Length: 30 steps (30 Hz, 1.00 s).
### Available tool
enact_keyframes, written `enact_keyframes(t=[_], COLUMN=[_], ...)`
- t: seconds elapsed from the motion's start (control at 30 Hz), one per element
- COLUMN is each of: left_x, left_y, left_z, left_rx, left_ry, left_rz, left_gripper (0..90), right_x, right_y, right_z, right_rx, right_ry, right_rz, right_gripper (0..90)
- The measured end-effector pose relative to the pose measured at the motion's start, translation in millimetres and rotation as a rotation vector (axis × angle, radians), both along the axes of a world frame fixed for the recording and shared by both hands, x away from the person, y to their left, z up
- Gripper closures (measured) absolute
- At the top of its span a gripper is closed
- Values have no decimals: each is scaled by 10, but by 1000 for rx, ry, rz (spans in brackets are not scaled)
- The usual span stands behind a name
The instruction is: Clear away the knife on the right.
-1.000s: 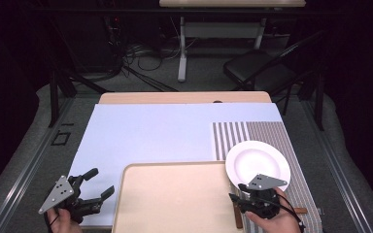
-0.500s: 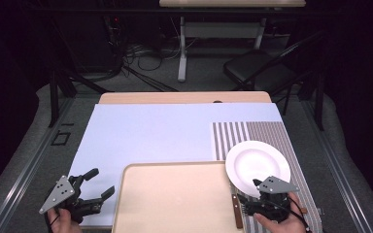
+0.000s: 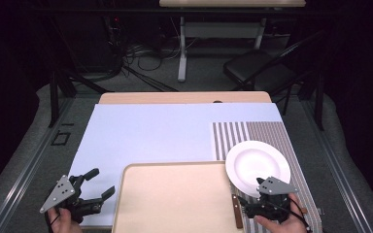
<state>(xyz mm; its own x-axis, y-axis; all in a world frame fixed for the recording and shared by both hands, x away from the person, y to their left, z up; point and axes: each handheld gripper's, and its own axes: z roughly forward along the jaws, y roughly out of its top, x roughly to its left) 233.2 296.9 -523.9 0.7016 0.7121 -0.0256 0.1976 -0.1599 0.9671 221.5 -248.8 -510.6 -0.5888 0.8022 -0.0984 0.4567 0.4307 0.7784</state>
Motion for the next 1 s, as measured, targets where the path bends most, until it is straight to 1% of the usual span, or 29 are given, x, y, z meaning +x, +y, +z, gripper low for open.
enact_keyframes(t=[0.23,0.3,0.43,0.5,0.57,0.67,0.8,1.0], left_x=[1,-5,-5,-5,-3,-2,-2,-5], left_y=[-10,-15,-17,-16,-17,-24,-28,-26], left_z=[-3,0,-1,-1,-2,-3,-2,-2], left_rx=[-2,4,3,5,7,4,6,6], left_ry=[5,3,1,5,5,4,3,3], left_rz=[-7,-5,-5,-4,-4,-6,-7,-7], left_gripper=[155,155,155,155,155,155,154,154], right_x=[2,5,12,6,1,-10,-15,-5], right_y=[-54,-76,-143,-190,-249,-301,-364,-425], right_z=[21,37,65,67,57,41,43,61], right_rx=[-2,-3,-6,-18,-26,-28,-40,-48], right_ry=[-6,-6,11,16,25,30,34,32], right_rz=[-6,-11,-12,-12,-13,1,6,-9], right_gripper=[139,139,132,124,105,61,59,59])
